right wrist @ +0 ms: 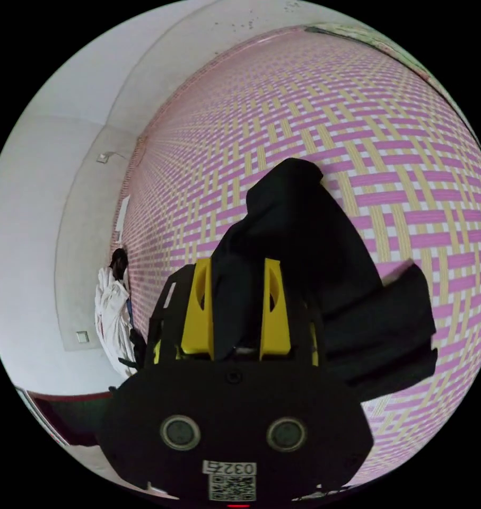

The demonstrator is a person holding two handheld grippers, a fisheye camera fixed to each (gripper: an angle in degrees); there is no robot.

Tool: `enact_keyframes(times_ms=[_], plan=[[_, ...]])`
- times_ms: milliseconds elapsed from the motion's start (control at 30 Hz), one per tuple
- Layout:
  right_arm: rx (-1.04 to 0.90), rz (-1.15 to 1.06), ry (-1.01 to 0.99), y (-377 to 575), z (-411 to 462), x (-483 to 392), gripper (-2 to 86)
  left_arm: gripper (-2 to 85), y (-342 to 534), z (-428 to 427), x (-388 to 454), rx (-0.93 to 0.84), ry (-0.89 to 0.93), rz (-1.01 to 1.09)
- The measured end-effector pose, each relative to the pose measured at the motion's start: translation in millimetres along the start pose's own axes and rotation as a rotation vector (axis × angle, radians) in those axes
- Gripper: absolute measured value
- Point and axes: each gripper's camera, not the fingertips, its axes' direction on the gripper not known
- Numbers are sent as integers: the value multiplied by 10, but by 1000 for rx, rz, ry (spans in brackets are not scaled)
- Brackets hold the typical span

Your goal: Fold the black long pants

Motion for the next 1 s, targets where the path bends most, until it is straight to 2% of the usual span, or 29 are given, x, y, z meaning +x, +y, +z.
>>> enact_keyframes(times_ms=[33, 167, 233, 300, 433, 533, 633, 700, 767, 900, 1000], plan=[[-9, 11, 0, -40, 44, 2, 125, 119, -24, 32, 29, -10, -15, 8], [40, 1, 33, -38, -23, 26, 2, 115, -207, 205, 283, -57, -162, 84], [105, -24, -45, 114, -242, 137, -5, 110, -267, 243, 346, -60, -173, 115], [205, -56, -191, 471, -674, 409, -9, 102, -325, 277, 344, -58, -130, 138], [382, -75, -326, 1420, -1544, 1009, -10, 98, -372, 312, 215, -51, 2, 142], [546, -113, -389, 2537, -2261, 1577, -10, 96, -389, 427, 146, -91, 120, 178], [633, 20, -314, 3669, -2676, 2218, -10, 92, -382, 555, 209, -135, 160, 255], [606, 312, -248, 4448, -2764, 2818, -10, 86, -380, 662, 253, -173, 204, 299], [578, 460, -208, 4906, -2783, 3121, -10, 75, -383, 733, 278, -200, 247, 329], [648, 550, -187, 5565, -2878, 3388, -7, 16, -381, 885, 346, -265, 274, 400], [699, 567, -243, 5789, -2906, 3519, 6, -2, -415, 968, 314, -272, 265, 388]])
